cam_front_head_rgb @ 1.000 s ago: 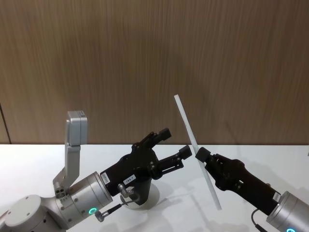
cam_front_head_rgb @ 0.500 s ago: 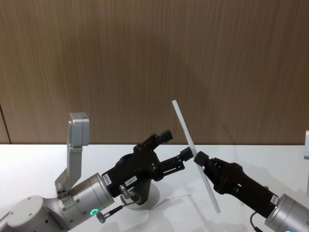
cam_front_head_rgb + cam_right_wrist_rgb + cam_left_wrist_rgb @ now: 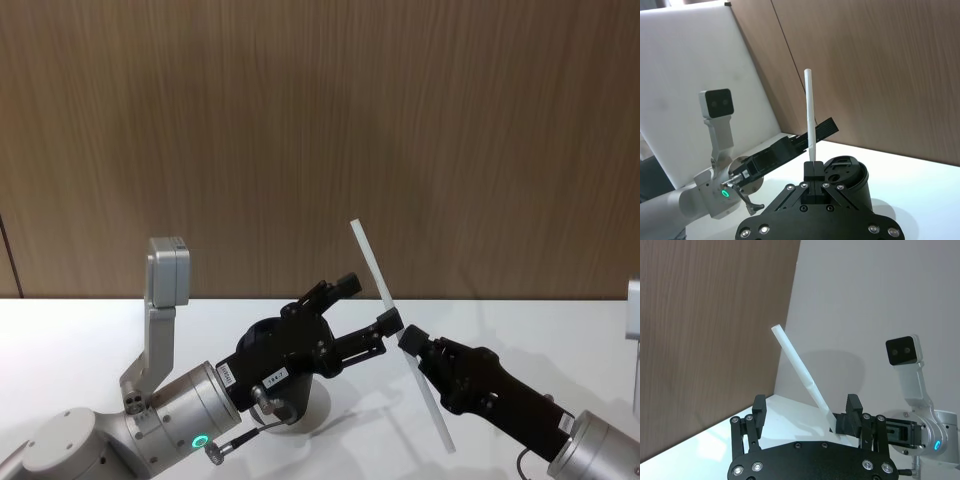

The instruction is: Pick up the straw with one hand, pass it to the other hand, and insert it into the cup.

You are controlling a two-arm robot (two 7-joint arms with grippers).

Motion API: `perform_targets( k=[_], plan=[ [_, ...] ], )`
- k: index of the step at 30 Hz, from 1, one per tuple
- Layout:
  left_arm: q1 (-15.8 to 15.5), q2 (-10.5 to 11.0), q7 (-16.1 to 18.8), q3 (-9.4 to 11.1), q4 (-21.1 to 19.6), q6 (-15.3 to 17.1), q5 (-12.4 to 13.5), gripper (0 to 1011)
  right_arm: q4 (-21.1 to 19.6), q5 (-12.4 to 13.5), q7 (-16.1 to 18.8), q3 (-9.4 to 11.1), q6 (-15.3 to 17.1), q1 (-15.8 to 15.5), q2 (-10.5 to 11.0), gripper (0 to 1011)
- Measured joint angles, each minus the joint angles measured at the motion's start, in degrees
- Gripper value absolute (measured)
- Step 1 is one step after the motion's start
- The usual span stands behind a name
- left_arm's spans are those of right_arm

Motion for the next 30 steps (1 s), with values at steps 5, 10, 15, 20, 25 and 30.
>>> perform_targets(
  k=[5,10,15,20,25,30],
  plan=[
    [0.0,-0.1,0.0,0.2,0.4,-0.3,-0.3,1002,0.0,0.3,0.4,-0.3,-0.1,-0.3,0.5,0],
    [-0.1,-0.1,-0.1,0.4,0.7,-0.5,-0.6,1002,0.0,0.4,0.8,-0.7,-0.2,-0.5,0.8,0],
    [-0.1,-0.1,-0.1,0.5,1.0,-0.7,-0.9,1002,-0.2,0.6,1.1,-1.1,-0.3,-0.6,1.2,0],
    [-0.1,-0.1,-0.1,0.6,1.3,-0.9,-1.2,1002,-0.3,0.8,1.4,-1.6,-0.3,-0.7,1.5,0],
    [-0.1,-0.1,-0.1,0.6,1.5,-1.0,-1.3,1002,-0.4,0.9,1.5,-2.0,-0.4,-0.7,1.7,0],
    [-0.1,-0.1,-0.2,0.6,1.7,-1.1,-1.5,1002,-0.4,1.0,1.5,-2.5,-0.5,-0.5,1.8,0]
  ],
)
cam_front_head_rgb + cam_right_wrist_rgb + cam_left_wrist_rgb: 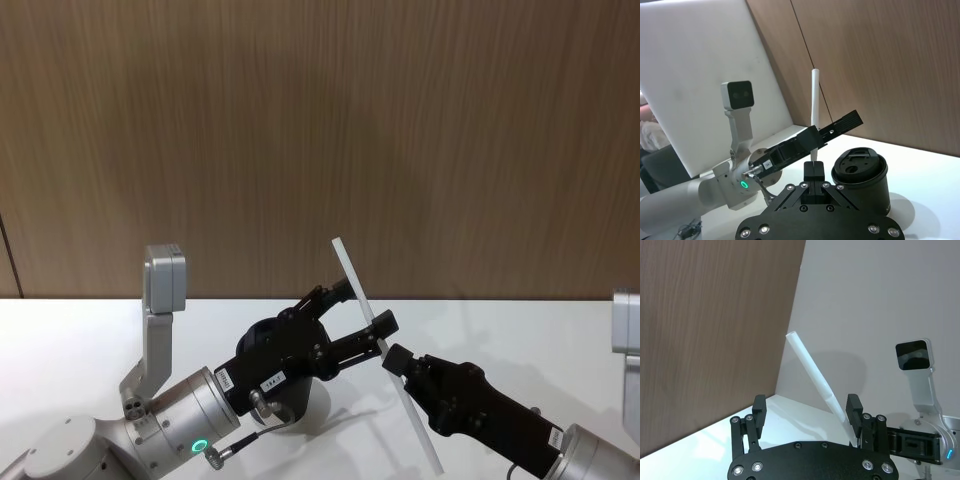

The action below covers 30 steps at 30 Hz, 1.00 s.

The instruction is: Pick up the straw with one hand, pass it to the other hand, and insert it into the cup.

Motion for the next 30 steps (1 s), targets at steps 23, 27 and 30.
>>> perform_targets(
  k=[23,27,30],
  plan=[
    [-0.3,0.1,-1.1,0.1,1.3,0.2,-1.0,1002,1.5,0.4,-0.8,-1.0,-1.4,1.6,0.1,0],
    [-0.4,0.1,-1.3,0.2,1.6,0.2,-1.2,1002,2.3,0.4,-0.8,-1.2,-2.2,1.9,0.1,0],
    [-0.5,0.0,-1.4,0.2,1.7,0.2,-1.3,1002,2.8,0.4,-0.8,-1.3,-2.6,2.0,0.1,0]
  ],
)
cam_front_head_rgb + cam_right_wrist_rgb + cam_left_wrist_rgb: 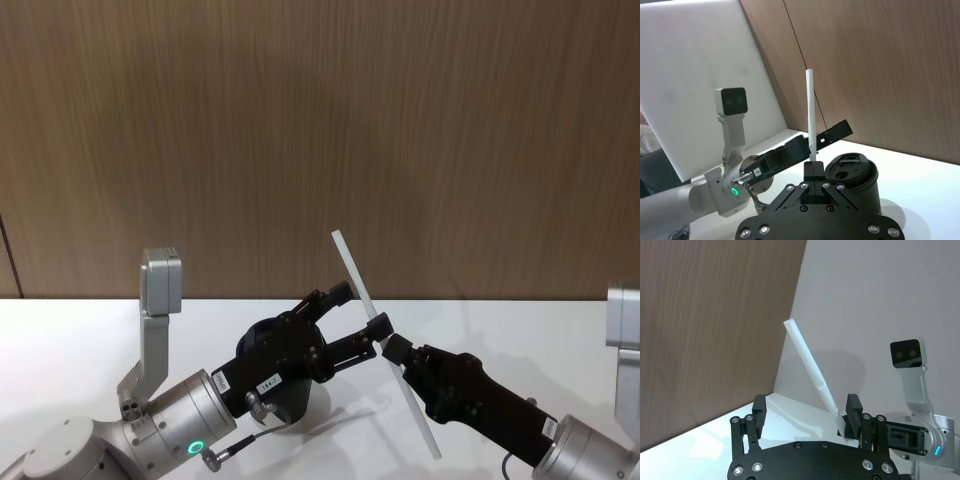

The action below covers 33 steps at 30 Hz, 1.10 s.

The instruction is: Pick up the straw with one hand, pass it to the other hand, and insert it into the cup.

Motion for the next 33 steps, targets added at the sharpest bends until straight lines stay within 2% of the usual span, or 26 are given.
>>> perform_targets(
  k=[29,33],
  plan=[
    [-0.5,-0.7,-1.9,-0.2,-0.6,-1.1,-1.7,1002,2.4,-0.2,-0.4,-1.5,-2.0,0.9,1.1,0],
    [-0.6,-0.8,-2.0,0.0,-0.9,-1.2,-1.9,942,2.4,-0.1,-0.6,-1.6,-2.0,1.0,1.3,0]
  ],
)
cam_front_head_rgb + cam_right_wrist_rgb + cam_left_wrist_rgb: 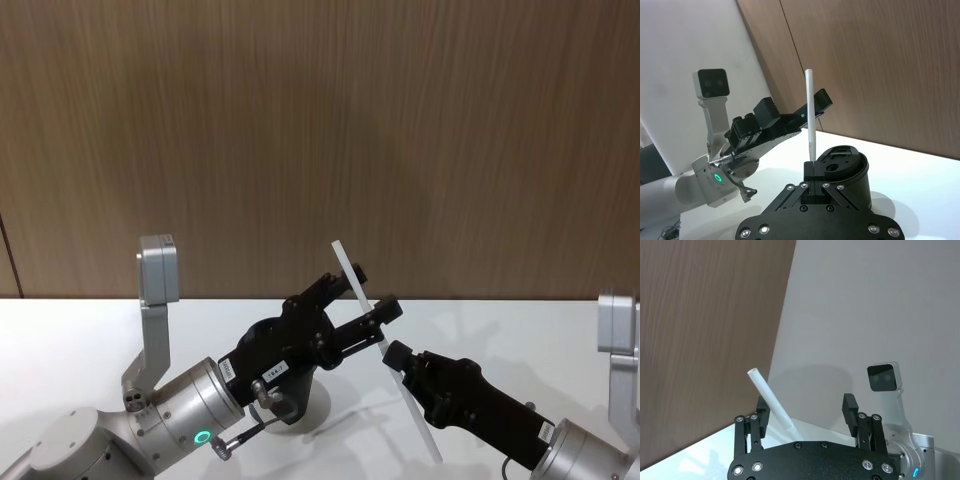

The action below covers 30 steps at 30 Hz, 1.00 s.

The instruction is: Pick up the straw with one hand, pass it to the other hand, and insert it into the cup.

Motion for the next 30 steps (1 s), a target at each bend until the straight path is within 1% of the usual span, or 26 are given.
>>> perform_targets(
  k=[1,2,3,5,6,8,9,11,13,14,15,17,18,19,20,21,22,25,28,30],
  plan=[
    [0.0,0.0,0.0,0.0,0.0,0.0,0.0,903,0.0,0.0,0.0,0.0,0.0,0.0,0.0,0],
    [0.0,0.0,0.0,0.0,-0.1,0.0,0.0,885,0.0,0.1,-0.1,0.0,0.0,0.0,0.1,0],
    [0.0,0.0,0.0,0.1,-0.1,-0.1,-0.1,836,0.0,0.1,-0.1,-0.1,0.0,0.0,0.1,0],
    [0.0,0.0,0.0,0.1,-0.2,-0.1,-0.1,810,0.1,0.2,-0.2,-0.2,0.0,0.0,0.2,0],
    [0.0,-0.1,0.0,0.1,-0.2,-0.2,-0.2,762,0.1,0.2,-0.2,-0.2,0.0,0.0,0.2,0],
    [0.1,-0.1,0.1,0.1,-0.3,-0.2,-0.2,728,0.1,0.3,-0.3,-0.2,-0.1,0.0,0.3,0],
    [0.1,-0.1,0.1,0.1,-0.3,-0.3,-0.2,672,0.1,0.4,-0.4,-0.3,-0.1,0.1,0.4,0],
    [0.2,-0.2,0.2,0.1,-0.4,-0.4,-0.2,627,0.1,0.4,-0.5,-0.3,-0.1,0.1,0.5,0],
    [0.3,-0.2,0.3,0.1,-0.4,-0.4,-0.3,545,0.1,0.5,-0.5,-0.4,-0.1,0.1,0.5,0],
    [0.3,-0.2,0.3,0.0,-0.4,-0.5,-0.3,529,0.1,0.6,-0.5,-0.4,-0.1,0.1,0.6,0],
    [0.4,-0.2,0.4,0.0,-0.4,-0.5,-0.3,472,0.1,0.6,-0.5,-0.4,-0.2,0.1,0.6,0],
    [0.4,-0.3,0.5,-0.1,-0.4,-0.6,-0.3,422,0.2,0.7,-0.6,-0.5,-0.2,0.1,0.7,0],
    [0.5,-0.3,0.5,-0.1,-0.5,-0.6,-0.3,359,0.2,0.8,-0.7,-0.5,-0.2,0.2,0.8,0],
    [0.5,-0.3,0.5,-0.2,-0.5,-0.6,-0.3,337,0.2,0.8,-0.7,-0.5,-0.2,0.2,0.8,0],
    [0.5,-0.3,0.5,-0.2,-0.5,-0.7,-0.3,337,0.2,0.9,-0.7,-0.5,-0.2,0.2,0.9,0],
    [0.5,-0.3,0.5,-0.2,-0.5,-0.7,-0.3,299,0.2,0.9,-0.7,-0.6,-0.2,0.2,0.9,0],
    [0.6,-0.3,0.6,-0.3,-0.5,-0.7,-0.3,239,0.2,1.0,-0.8,-0.6,-0.3,0.2,0.9,0],
    [0.6,-0.4,0.6,-0.4,-0.5,-0.8,-0.4,180,0.3,1.1,-0.9,-0.7,-0.3,0.3,1.0,0],
    [0.6,-0.4,0.6,-0.4,-0.4,-0.8,-0.4,72,0.3,1.2,-1.0,-0.8,-0.3,0.4,1.1,0],
    [0.6,-0.4,0.6,-0.5,-0.3,-0.8,-0.4,58,0.3,1.3,-1.0,-0.9,-0.3,0.4,1.2,0]
  ],
)
